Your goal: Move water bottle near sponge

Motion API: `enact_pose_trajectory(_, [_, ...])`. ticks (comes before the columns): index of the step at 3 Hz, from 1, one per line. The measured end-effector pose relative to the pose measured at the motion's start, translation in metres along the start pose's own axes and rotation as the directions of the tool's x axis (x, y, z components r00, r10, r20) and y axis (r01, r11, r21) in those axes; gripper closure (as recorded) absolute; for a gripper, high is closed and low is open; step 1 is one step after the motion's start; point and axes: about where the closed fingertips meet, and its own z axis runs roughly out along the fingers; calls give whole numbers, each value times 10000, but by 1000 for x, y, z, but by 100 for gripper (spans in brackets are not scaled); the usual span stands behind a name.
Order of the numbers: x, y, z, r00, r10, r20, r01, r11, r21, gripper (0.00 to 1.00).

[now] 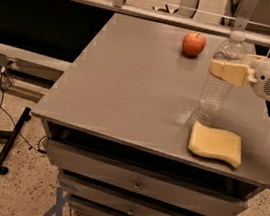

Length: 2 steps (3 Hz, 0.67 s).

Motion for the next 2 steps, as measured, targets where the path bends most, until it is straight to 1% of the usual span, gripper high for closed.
enact_pose_trajectory(1, [2,-3,-22,9999,30,159,-34,9996,277,100])
enact_pose_trajectory(2, [12,3,-33,9993,-42,376,33,9997,229,100])
